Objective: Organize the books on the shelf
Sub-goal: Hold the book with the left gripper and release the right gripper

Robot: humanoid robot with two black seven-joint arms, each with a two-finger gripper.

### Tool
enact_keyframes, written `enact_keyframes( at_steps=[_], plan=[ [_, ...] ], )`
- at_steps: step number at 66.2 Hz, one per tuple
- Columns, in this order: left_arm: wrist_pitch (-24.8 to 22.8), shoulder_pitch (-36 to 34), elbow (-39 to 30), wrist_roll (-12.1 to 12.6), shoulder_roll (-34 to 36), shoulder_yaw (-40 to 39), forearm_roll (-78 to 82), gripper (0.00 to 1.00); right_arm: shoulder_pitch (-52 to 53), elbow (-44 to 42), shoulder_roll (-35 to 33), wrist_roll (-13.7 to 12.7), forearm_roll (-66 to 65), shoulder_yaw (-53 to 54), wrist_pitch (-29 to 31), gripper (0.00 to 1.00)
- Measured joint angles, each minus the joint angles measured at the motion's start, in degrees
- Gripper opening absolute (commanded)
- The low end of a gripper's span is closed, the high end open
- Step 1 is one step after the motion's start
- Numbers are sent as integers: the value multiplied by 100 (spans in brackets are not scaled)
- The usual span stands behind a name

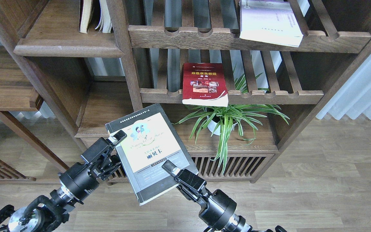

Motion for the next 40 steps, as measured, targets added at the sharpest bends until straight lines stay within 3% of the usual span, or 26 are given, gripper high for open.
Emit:
enact_keyframes(
  at_steps=[13,16,19,40],
  plan=[
    [0,0,6,-7,-80,47,7,92,-9,-10,0,4,-20,-49,3,11],
    [0,-18,6,-11,-92,56,6,80,-10,-10,0,5,-19,-56,9,11],
    [0,-33,6,-28,-106,63,7,75,-15,-10,0,5,-18,-59,10,11],
    [0,-45,29,-123,-84,77,6,69,-49,-10,0,5,-29,-89,10,12]
  ],
)
